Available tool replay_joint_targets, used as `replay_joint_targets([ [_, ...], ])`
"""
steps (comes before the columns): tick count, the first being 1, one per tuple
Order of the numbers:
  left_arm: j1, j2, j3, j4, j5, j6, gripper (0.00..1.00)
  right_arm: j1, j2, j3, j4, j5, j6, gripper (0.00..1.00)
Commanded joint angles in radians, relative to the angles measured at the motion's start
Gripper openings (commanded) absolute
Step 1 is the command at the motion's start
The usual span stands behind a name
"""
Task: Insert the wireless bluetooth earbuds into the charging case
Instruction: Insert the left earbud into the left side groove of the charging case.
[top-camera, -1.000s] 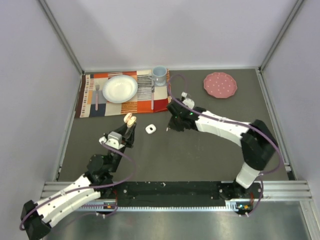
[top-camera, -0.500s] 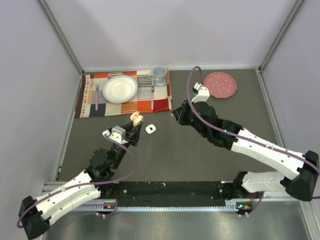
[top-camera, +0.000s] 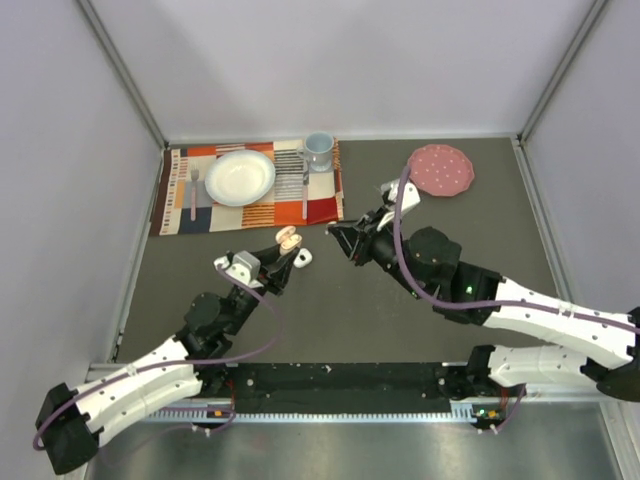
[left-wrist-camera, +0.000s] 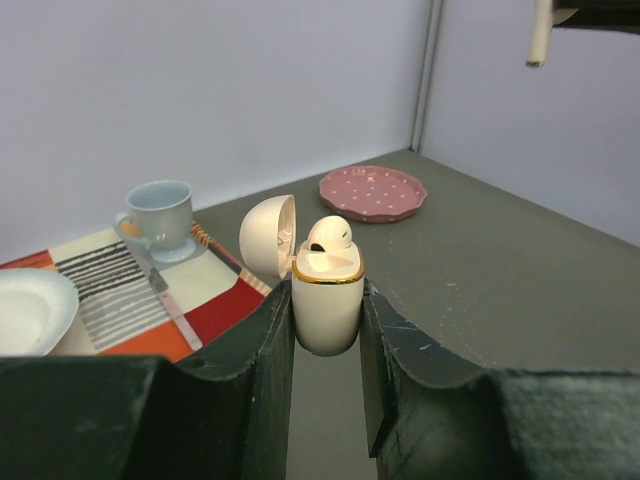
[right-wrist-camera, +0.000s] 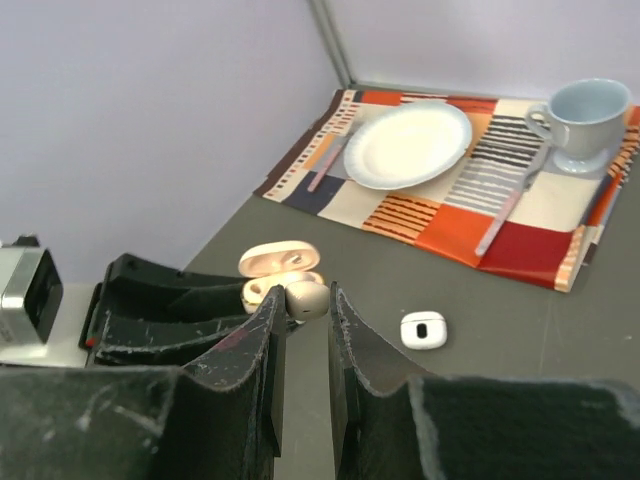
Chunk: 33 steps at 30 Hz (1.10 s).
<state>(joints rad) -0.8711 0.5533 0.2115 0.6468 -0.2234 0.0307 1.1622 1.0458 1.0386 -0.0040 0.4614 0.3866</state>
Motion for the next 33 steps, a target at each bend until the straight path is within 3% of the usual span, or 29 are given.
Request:
replay_joint_targets([
  [1, 0.004, 0.023, 0.038, 0.128, 0.107, -0.029, 0.0, 0.054, -0.001, -0.048, 0.185, 0.025, -0.098, 0.0],
  [12, 0.003, 0.096, 0.017, 0.275, 0.271, -0.045, 0.0, 0.067, 0.02, -0.106, 0.3, -0.024, -0.032, 0.0],
  [33, 0.003, 0.134, -0.014, 0.373, 0.251, -0.061, 0.0, 0.07, 0.069, -0.12, 0.286, -0.098, 0.06, 0.0],
])
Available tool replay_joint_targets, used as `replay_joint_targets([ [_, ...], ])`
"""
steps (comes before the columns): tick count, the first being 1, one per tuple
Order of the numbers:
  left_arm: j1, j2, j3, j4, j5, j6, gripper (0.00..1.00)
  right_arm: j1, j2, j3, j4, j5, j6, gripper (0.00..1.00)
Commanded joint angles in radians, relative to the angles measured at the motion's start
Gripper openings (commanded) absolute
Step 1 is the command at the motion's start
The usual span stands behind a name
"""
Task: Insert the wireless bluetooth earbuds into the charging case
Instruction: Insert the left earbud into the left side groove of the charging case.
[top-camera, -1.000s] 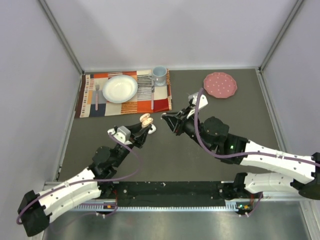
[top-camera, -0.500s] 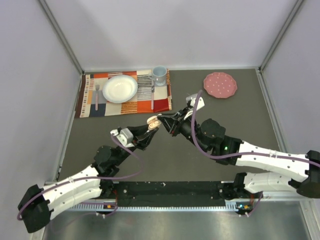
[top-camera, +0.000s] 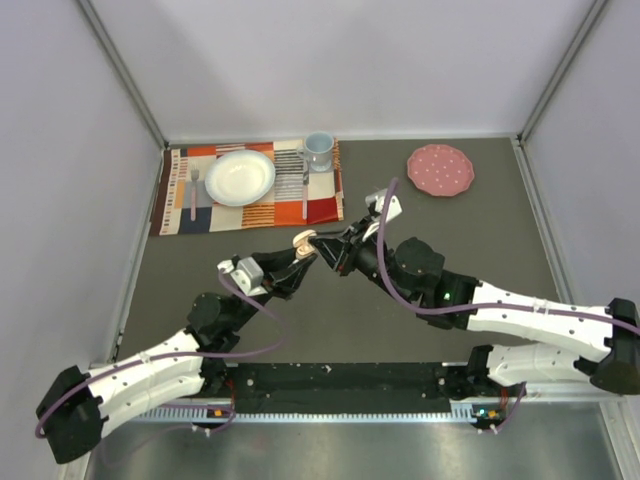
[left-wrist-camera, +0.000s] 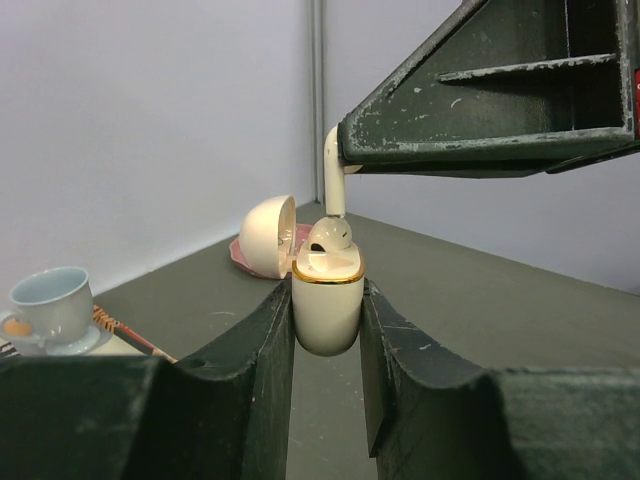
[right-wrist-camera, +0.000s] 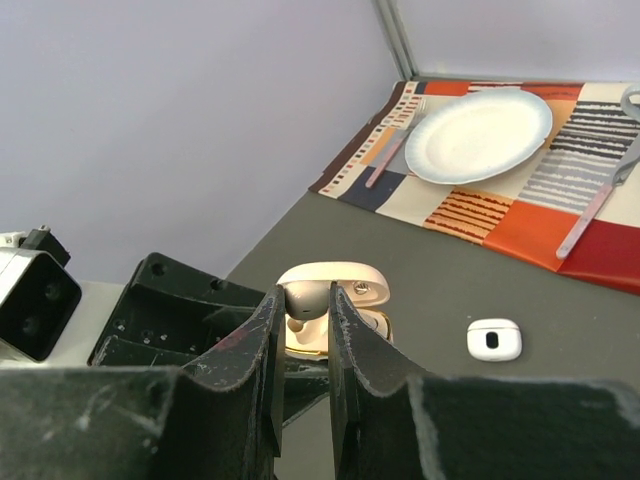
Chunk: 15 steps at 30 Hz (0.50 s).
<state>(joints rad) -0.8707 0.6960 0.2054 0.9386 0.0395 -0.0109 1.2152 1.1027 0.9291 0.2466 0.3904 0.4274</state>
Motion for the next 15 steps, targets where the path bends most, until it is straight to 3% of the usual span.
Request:
replay_joint_targets([
  [1, 0.004, -0.007, -0.006, 0.077, -0.013, -0.02, 0.0, 0.018, 0.014, -0.009, 0.039, -0.031, 0.017, 0.0],
  [15, 0.004, -0.02, -0.012, 0.074, -0.02, -0.015, 0.0, 0.027, 0.045, 0.013, 0.026, -0.03, 0.002, 0.0],
])
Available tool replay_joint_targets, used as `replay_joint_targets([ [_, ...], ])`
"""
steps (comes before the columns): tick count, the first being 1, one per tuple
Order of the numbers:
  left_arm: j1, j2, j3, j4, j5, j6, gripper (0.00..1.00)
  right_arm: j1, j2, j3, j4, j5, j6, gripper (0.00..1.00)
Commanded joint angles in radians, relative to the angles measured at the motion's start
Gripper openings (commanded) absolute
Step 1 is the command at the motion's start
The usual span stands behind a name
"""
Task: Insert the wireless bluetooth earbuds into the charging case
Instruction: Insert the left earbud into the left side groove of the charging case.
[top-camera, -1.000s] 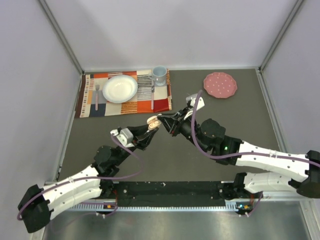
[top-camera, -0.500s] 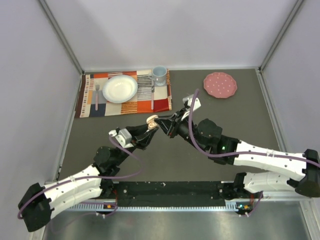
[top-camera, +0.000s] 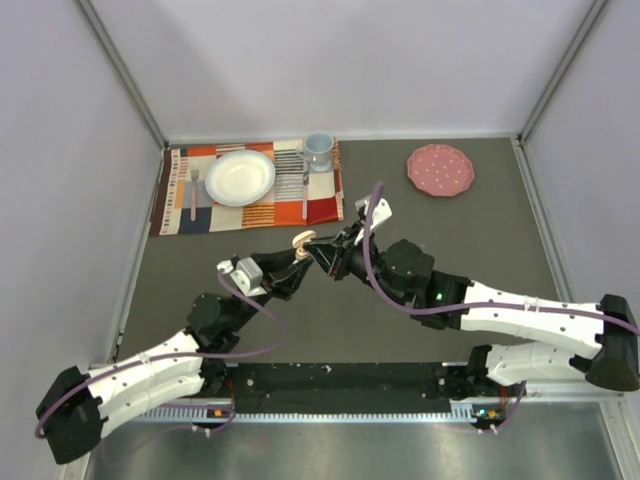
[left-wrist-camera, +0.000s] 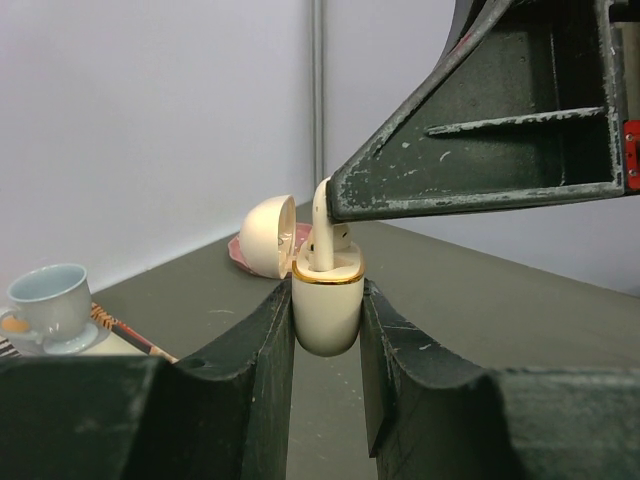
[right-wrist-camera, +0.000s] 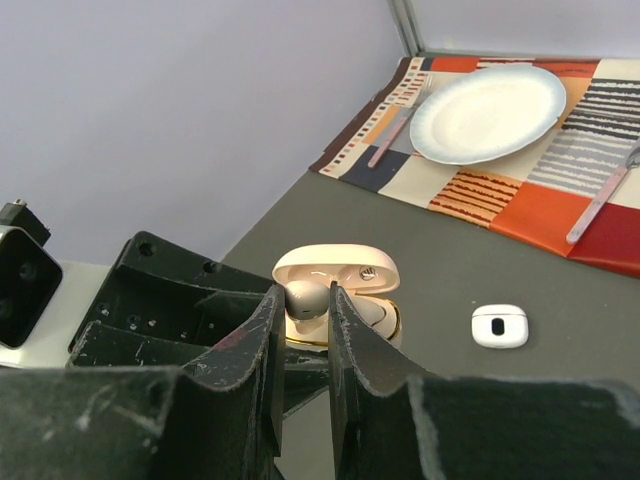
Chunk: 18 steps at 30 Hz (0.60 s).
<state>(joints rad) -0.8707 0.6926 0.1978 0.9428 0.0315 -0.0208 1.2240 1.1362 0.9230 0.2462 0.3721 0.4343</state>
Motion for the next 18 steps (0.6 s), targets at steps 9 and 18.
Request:
replay_joint_targets([
  [9, 0.004, -0.024, -0.006, 0.065, -0.024, -0.001, 0.0, 0.02, 0.022, 0.022, 0.033, -0.021, -0.005, 0.0],
  [18, 0.002, -0.031, -0.011, 0.068, -0.022, 0.001, 0.0, 0.029, 0.023, 0.016, 0.013, 0.001, -0.008, 0.0],
])
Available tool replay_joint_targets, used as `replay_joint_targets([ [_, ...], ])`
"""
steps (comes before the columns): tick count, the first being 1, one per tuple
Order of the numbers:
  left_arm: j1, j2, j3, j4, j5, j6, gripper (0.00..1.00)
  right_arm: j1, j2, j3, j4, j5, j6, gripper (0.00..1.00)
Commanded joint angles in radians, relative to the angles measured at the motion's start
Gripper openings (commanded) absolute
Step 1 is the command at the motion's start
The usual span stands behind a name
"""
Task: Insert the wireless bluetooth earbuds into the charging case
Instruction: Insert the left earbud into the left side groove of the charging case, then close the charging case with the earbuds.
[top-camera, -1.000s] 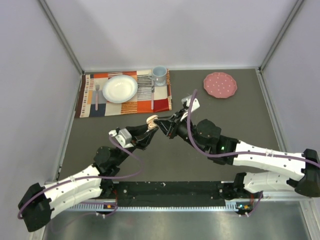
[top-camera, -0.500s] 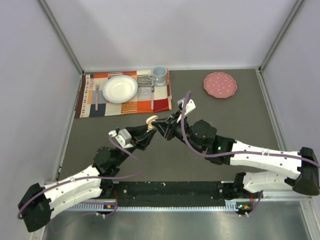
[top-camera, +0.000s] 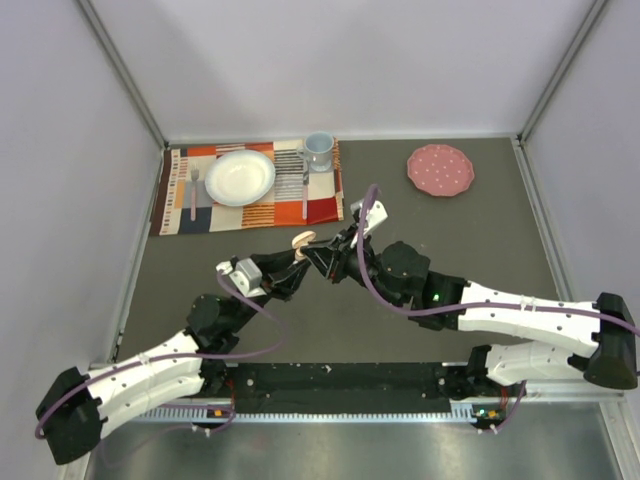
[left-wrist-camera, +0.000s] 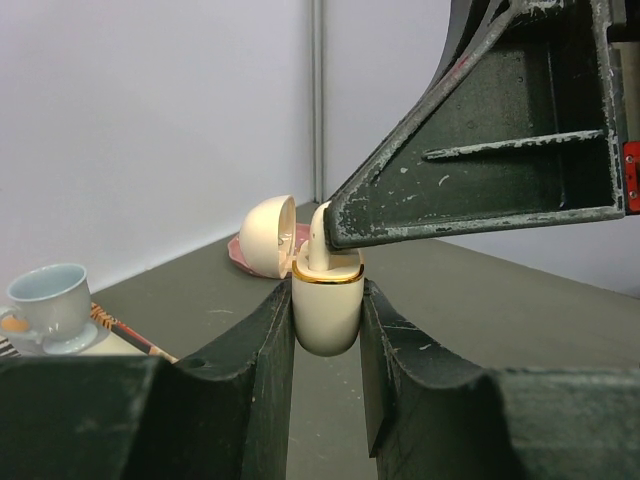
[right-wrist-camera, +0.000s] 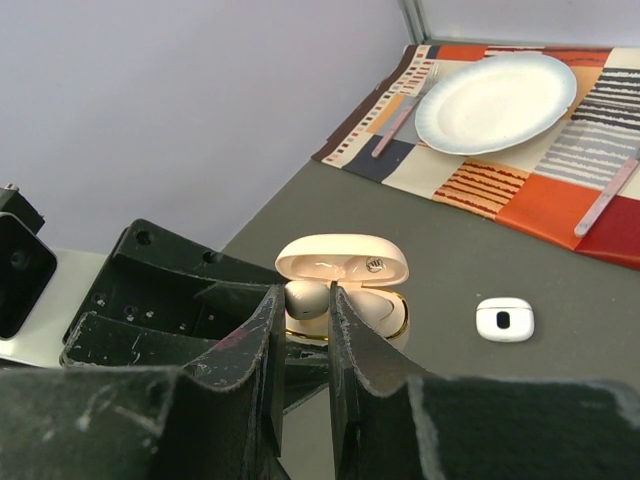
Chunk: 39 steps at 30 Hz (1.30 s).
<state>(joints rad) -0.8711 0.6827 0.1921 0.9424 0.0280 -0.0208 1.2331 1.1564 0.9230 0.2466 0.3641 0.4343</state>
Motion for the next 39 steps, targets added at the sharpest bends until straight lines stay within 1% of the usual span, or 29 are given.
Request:
replay_joint_targets([
  [1, 0.003, -0.023, -0.005, 0.068, -0.049, 0.002, 0.0, 0.022, 0.005, 0.017, 0.007, 0.015, -0.008, 0.0],
  [4, 0.004, -0.029, -0.008, 0.068, -0.053, 0.004, 0.0, 0.022, 0.006, 0.019, 0.005, 0.027, -0.009, 0.06],
  [5, 0.004, -0.029, -0.01, 0.068, -0.054, 0.004, 0.0, 0.022, 0.005, 0.022, 0.005, 0.029, -0.014, 0.12],
  [7, 0.004, -0.032, -0.01, 0.064, -0.054, 0.005, 0.0, 0.02, 0.005, 0.03, 0.006, 0.032, -0.019, 0.2],
  [8, 0.003, -0.034, -0.01, 0.064, -0.054, 0.005, 0.0, 0.02, 0.005, 0.037, 0.008, 0.032, -0.029, 0.26],
  [9, 0.004, -0.035, -0.011, 0.062, -0.054, 0.005, 0.0, 0.02, 0.005, 0.043, 0.011, 0.032, -0.035, 0.29],
  [13, 0.003, -0.035, -0.013, 0.062, -0.053, 0.002, 0.0, 0.022, 0.011, 0.069, 0.01, 0.033, -0.054, 0.34],
  [14, 0.003, -0.038, -0.013, 0.062, -0.051, 0.004, 0.0, 0.02, 0.012, 0.077, 0.01, 0.035, -0.058, 0.37],
  [18, 0.004, -0.04, -0.013, 0.056, -0.051, 0.004, 0.0, 0.02, 0.012, 0.086, 0.02, 0.024, -0.063, 0.44],
  [22, 0.004, -0.041, -0.017, 0.047, -0.062, 0.007, 0.0, 0.02, -0.012, 0.089, 0.028, 0.021, -0.066, 0.49],
  [23, 0.003, -0.043, -0.017, 0.047, -0.062, 0.01, 0.0, 0.022, -0.018, 0.089, 0.028, 0.022, -0.074, 0.52],
  [26, 0.004, -0.046, -0.016, 0.035, -0.069, 0.012, 0.0, 0.022, -0.044, 0.094, 0.016, 0.041, -0.083, 0.54],
  [28, 0.004, -0.048, -0.016, 0.027, -0.076, 0.012, 0.0, 0.02, -0.06, 0.099, -0.009, 0.074, -0.081, 0.57],
  [29, 0.004, -0.046, -0.016, 0.024, -0.076, 0.012, 0.0, 0.022, -0.07, 0.102, -0.024, 0.094, -0.078, 0.63],
  [32, 0.003, -0.041, -0.01, 0.016, -0.053, 0.039, 0.0, 0.019, -0.069, 0.141, -0.137, 0.223, -0.037, 0.74],
  [33, 0.004, -0.04, -0.006, 0.01, -0.042, 0.044, 0.0, 0.014, -0.066, 0.158, -0.211, 0.281, -0.023, 0.76],
  [34, 0.004, -0.035, 0.007, 0.003, -0.034, 0.051, 0.0, -0.004, -0.063, 0.181, -0.237, 0.289, -0.013, 0.78],
  [35, 0.004, -0.032, 0.015, -0.02, 0.04, 0.055, 0.0, -0.018, -0.063, 0.189, -0.245, 0.285, 0.007, 0.79],
  [36, 0.004, -0.028, 0.024, -0.036, 0.077, 0.061, 0.0, -0.035, -0.061, 0.198, -0.312, 0.251, 0.018, 0.8],
  [37, 0.004, -0.019, 0.053, -0.056, 0.111, 0.076, 0.0, -0.075, -0.061, 0.212, -0.334, 0.224, 0.05, 0.8],
  [38, 0.004, -0.015, 0.073, -0.118, 0.165, 0.085, 0.0, -0.105, -0.06, 0.217, -0.357, 0.187, 0.073, 0.81],
  [39, 0.004, -0.015, 0.092, -0.154, 0.18, 0.081, 0.0, -0.133, -0.061, 0.223, -0.375, 0.097, 0.098, 0.82],
])
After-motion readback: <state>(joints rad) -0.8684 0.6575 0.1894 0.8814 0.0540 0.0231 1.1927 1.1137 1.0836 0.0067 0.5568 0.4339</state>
